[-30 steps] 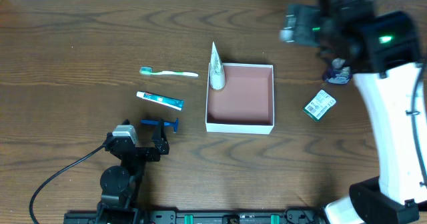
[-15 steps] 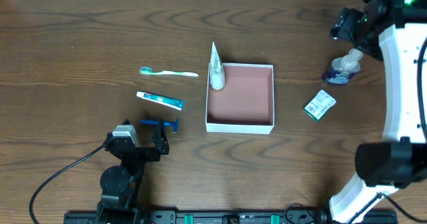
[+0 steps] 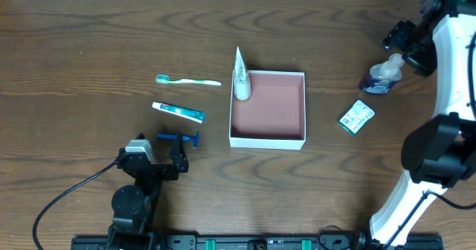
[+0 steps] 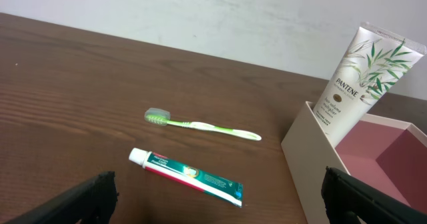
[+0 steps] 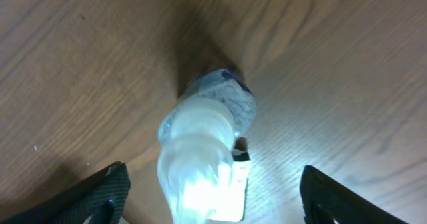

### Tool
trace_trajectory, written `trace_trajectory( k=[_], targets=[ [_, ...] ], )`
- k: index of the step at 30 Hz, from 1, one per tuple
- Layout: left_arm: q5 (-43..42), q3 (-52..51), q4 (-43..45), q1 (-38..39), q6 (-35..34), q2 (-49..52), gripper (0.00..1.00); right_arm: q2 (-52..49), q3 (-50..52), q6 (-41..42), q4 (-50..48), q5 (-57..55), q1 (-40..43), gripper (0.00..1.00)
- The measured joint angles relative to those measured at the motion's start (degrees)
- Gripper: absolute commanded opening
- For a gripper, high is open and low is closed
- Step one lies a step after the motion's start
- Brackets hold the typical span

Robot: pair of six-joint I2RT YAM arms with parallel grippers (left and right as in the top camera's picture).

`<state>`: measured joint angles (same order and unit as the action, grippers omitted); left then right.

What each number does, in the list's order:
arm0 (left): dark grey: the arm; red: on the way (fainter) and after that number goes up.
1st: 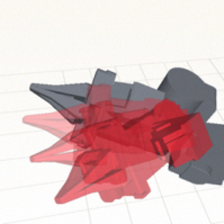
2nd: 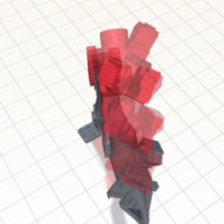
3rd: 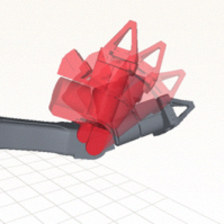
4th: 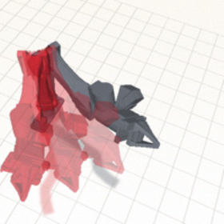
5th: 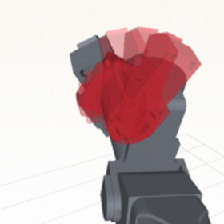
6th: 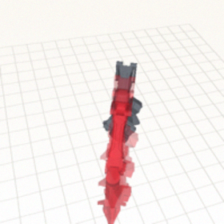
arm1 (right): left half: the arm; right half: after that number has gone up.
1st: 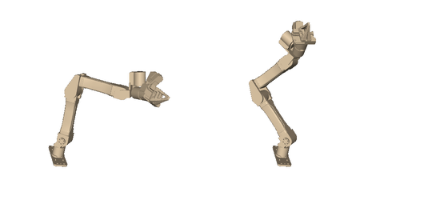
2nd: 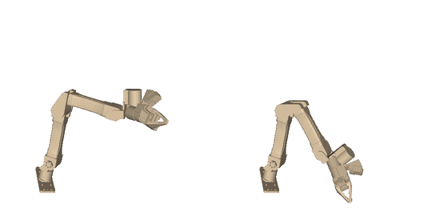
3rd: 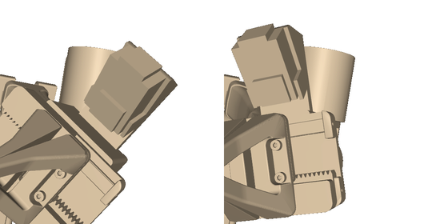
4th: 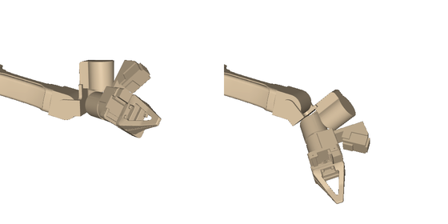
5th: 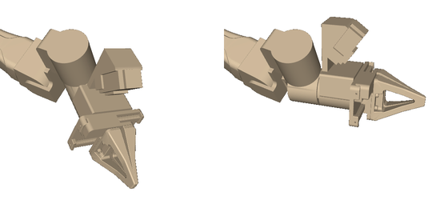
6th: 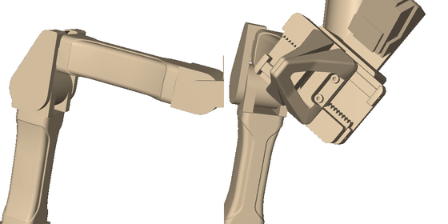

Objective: Pack container
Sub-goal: 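Open the right gripper, release the tube, move toward the soap pump, then grasp the purple soap pump bottle with the right gripper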

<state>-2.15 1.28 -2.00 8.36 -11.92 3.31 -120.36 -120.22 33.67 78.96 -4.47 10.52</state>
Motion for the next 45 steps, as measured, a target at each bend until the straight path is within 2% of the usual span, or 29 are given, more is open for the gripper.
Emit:
trace_trajectory(
  k=[10, 16, 22, 27, 38, 45],
  targets=[
    [0.00, 0.00, 0.00, 0.00, 0.00, 0.00, 0.98, -3.23, 0.11, 0.46, -1.44, 1.55, 0.00, 0.36],
    [0.00, 0.00, 0.00, 0.00, 0.00, 0.00, 0.98, -3.26, 0.20, 0.02, -1.40, 2.54, 0.00, 0.20],
    [0.00, 0.00, -0.02, 0.00, 0.00, 0.00, 0.98, -3.26, 0.20, -1.42, -1.31, 2.86, 0.00, 0.10],
    [0.00, 0.02, 0.00, 0.00, 0.00, 0.02, 0.98, -3.26, 0.20, -4.15, -1.46, 3.41, 0.00, 0.05],
    [0.00, 0.02, 0.00, 0.02, 0.00, 0.00, 0.98, -2.91, 0.17, -12.79, -3.19, 9.51, 0.00, 0.09],
    [0.00, 0.00, 0.00, 0.00, 0.00, 0.00, 0.98, 4.46, 0.17, -18.21, -4.39, 15.28, -0.33, 0.10]
  ],
)
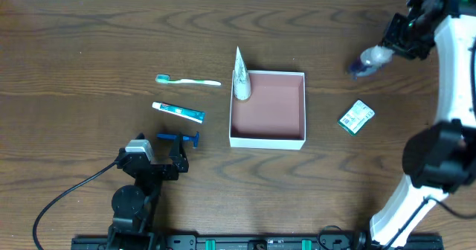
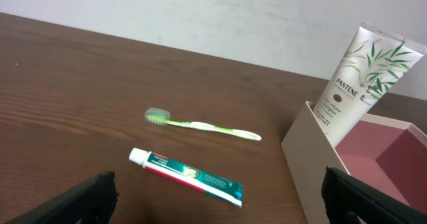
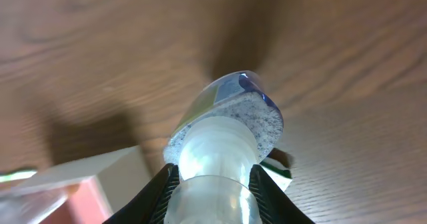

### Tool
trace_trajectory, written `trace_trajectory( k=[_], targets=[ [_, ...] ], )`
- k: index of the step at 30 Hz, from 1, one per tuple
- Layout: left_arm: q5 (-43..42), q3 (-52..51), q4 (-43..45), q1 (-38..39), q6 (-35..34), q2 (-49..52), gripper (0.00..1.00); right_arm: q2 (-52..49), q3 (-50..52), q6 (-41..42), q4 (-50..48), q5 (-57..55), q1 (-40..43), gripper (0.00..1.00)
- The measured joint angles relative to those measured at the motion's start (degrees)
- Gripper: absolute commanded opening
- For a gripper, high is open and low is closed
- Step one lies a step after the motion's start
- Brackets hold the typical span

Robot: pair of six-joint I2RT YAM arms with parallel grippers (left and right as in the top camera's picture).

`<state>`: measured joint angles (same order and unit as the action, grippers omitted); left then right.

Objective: Pack container
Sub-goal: 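Grasp the purple soap pump bottle with the right gripper, then carry the soap pump bottle into the box and release it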

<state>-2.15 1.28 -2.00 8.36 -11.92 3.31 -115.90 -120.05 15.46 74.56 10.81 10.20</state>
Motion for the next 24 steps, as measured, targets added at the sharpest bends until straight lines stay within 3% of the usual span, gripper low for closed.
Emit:
trace_trajectory(
  k=[6, 11, 17, 24],
  targets=[
    [0.00, 0.00, 0.00, 0.00, 0.00, 0.00, 0.98, 9.99, -0.22, -5.11, -0.20, 4.52, -3.41, 0.12],
    [0.00, 0.00, -0.02, 0.00, 0.00, 0.00, 0.98, 15.54, -0.87, -10.29, -0.26, 7.04, -12.11, 0.13],
    [0.00, 0.00, 0.00, 0.00, 0.00, 0.00, 0.98, 15.54, -0.98, -17.90, 0.68, 7.61, -24.41, 0.13],
    [0.00, 0.02, 0.00, 0.00, 0.00, 0.00, 0.98, 12.37, -0.98, -25.35, 1.07, 7.21, -31.80, 0.14]
  ],
)
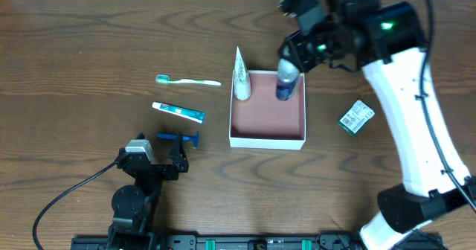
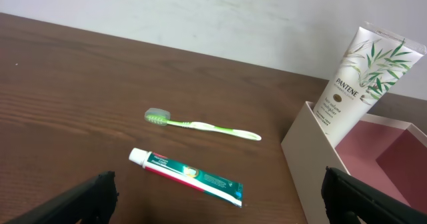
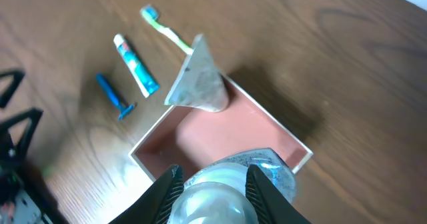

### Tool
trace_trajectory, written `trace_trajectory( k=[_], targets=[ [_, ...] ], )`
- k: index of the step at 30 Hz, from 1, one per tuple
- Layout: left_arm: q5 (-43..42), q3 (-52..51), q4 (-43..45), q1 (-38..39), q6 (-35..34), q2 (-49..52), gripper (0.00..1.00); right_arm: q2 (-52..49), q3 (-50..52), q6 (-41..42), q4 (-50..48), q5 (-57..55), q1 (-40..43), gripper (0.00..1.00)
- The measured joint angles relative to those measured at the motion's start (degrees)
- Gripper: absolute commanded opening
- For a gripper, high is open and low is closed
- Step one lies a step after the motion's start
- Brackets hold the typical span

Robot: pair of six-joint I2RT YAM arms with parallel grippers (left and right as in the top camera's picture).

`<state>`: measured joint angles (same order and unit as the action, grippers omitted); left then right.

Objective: Pack container
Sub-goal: 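Carry the soap pump bottle into the box and release it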

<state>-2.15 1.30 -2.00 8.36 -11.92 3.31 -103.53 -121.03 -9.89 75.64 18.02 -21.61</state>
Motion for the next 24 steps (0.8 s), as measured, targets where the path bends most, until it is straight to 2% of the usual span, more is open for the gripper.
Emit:
trace_trajectory(
  k=[11, 24],
  targets=[
    [0.00, 0.00, 0.00, 0.00, 0.00, 0.02, 0.98, -9.86, 0.00, -7.50, -0.68, -0.20, -2.75, 0.11],
    [0.00, -0.02, 0.00, 0.00, 0.00, 0.00, 0.98, -16.61, 0.02, -10.14, -7.37, 1.66, -2.75, 0.09]
  ],
)
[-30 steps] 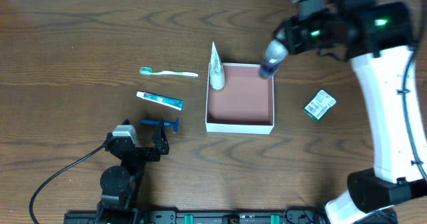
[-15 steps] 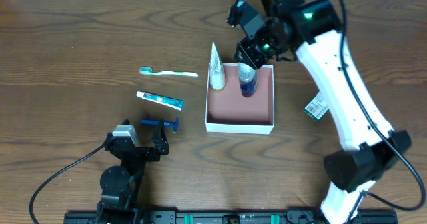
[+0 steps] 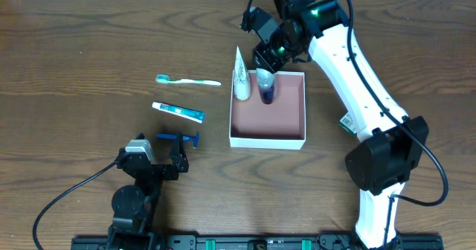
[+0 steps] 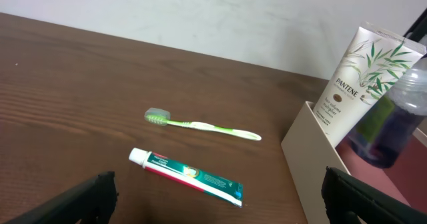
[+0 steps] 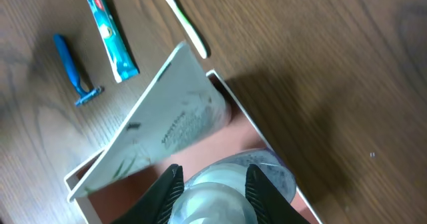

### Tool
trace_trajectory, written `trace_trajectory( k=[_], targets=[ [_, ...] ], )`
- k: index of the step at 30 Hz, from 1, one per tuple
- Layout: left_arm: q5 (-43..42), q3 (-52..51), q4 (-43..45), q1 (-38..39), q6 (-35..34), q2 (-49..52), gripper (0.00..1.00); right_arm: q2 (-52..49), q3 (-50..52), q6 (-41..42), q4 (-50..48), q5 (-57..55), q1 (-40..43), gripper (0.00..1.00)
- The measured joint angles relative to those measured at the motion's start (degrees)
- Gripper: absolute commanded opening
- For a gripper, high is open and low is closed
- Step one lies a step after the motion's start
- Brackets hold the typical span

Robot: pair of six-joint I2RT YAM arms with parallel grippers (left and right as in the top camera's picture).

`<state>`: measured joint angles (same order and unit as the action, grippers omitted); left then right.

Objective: Pack container
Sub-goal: 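Carry the soap pump bottle into the box and release it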

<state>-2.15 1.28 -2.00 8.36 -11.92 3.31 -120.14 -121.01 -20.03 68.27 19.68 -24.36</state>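
Note:
The white box (image 3: 300,140) with a pink floor sits mid-table. A white Pantene tube (image 3: 241,77) stands in its far-left corner. My right gripper (image 5: 212,196) is shut on a clear bottle of blue liquid (image 3: 265,86), held upright inside the box next to the tube. The bottle (image 4: 393,121) also shows beside the tube (image 4: 360,74) in the left wrist view. On the table left of the box lie a green toothbrush (image 3: 188,80), a toothpaste tube (image 3: 178,112) and a blue razor (image 3: 178,138). My left gripper (image 4: 213,204) rests open near the razor, holding nothing.
A small green-and-white packet (image 3: 346,121) lies right of the box, mostly hidden under my right arm. The left arm's cable (image 3: 59,198) trails toward the table's front edge.
My right gripper has carried the bottle from the far-right part of the box to its far-left part, beside the Pantene tube, and lower. The left arm has not moved.
My right gripper stood open around the bottle at the table's far right. Then it was shut on the bottle and held it above the table. Later the bottle hung over the box's far-right side, and now it is in the box beside the tube.

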Motion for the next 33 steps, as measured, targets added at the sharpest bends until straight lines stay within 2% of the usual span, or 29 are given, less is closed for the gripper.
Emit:
trace_trajectory(
  k=[10, 12, 15, 21, 26, 33],
  targets=[
    [0.00, 0.00, 0.00, 0.00, 0.00, 0.00, 0.98, -3.28, 0.00, -0.13, -1.90, 2.47, 0.00, 0.09],
    [0.00, 0.00, 0.00, 0.00, 0.00, 0.02, 0.98, -3.58, 0.02, -0.13, -1.97, 2.54, 0.00, 0.13],
    [0.00, 0.00, 0.00, 0.00, 0.00, 0.00, 0.98, -3.58, 0.02, -0.13, -2.25, 2.69, 0.00, 0.24],
    [0.00, 0.00, 0.00, 0.00, 0.00, 0.00, 0.98, -3.58, 0.02, -0.13, -2.34, 2.78, 0.00, 0.32],
    [0.00, 0.00, 0.00, 0.00, 0.00, 0.00, 0.98, -3.58, 0.00, -0.44, -2.64, 3.04, 0.00, 0.49],
    [0.00, 0.00, -0.02, 0.00, 0.00, 0.00, 0.98, -3.58, -0.02, -0.57, -2.75, 3.30, 0.00, 0.52]
  ],
)
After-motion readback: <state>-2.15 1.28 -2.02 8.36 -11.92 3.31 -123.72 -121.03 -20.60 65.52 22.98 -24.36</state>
